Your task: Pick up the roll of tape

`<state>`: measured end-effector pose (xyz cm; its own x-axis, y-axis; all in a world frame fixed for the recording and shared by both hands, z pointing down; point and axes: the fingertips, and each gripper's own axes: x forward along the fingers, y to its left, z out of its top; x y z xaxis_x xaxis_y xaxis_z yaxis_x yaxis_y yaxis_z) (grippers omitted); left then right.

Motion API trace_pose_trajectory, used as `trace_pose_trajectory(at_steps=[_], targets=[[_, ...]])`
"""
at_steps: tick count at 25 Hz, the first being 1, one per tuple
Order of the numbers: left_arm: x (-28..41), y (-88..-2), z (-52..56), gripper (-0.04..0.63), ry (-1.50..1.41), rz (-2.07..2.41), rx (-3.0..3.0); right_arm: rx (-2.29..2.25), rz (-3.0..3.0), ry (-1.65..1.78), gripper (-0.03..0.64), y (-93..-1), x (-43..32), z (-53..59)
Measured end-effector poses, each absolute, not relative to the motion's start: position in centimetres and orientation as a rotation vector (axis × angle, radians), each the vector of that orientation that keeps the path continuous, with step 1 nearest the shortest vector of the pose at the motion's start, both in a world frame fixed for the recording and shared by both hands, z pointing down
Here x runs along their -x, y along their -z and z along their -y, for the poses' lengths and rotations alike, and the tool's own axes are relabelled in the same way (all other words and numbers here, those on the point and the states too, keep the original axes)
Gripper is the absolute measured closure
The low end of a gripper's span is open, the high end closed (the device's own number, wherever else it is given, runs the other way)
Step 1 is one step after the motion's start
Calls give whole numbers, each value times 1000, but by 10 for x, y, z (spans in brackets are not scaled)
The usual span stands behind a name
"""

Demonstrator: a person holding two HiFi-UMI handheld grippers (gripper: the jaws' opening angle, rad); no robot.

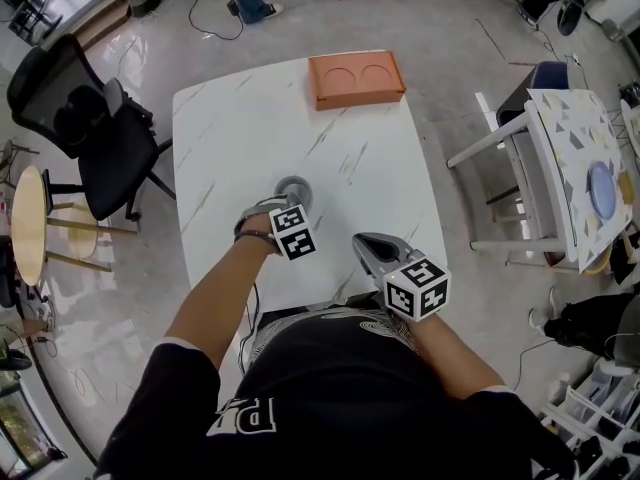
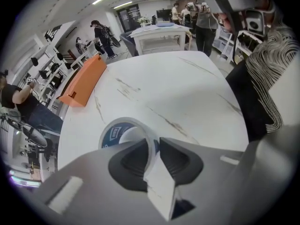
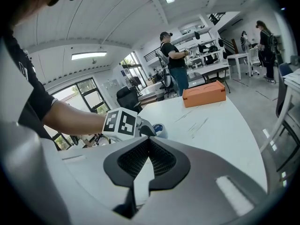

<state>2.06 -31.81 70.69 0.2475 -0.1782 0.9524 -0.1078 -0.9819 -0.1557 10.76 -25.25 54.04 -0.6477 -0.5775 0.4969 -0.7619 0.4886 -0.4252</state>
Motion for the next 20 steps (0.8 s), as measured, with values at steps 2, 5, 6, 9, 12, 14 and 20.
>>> trace_pose_trajectory(at_steps=[2, 5, 6, 9, 12, 14, 20], targets=[[-17, -702, 318, 463, 1867, -300, 2435, -1133, 2457, -909, 618, -539, -106, 252], [-9, -693, 316, 463, 1861, -323, 2439, -1130, 2464, -900, 618, -537, -102, 252], [-5, -688, 316, 463, 1856, -332, 2444, -1129, 2467, -897, 618, -536, -100, 253], [7, -672, 316, 462, 1829, -401, 2487, -1115, 2480, -880, 618, -532, -93, 255], [20, -654, 315, 462, 1788, -512, 2552, -1096, 2489, -863, 618, -530, -87, 254], [28, -640, 315, 462, 1742, -600, 2597, -1083, 2495, -850, 618, -528, -83, 254], [41, -598, 304, 462, 1574, -808, 2739, -1055, 2502, -820, 618, -524, -76, 256]])
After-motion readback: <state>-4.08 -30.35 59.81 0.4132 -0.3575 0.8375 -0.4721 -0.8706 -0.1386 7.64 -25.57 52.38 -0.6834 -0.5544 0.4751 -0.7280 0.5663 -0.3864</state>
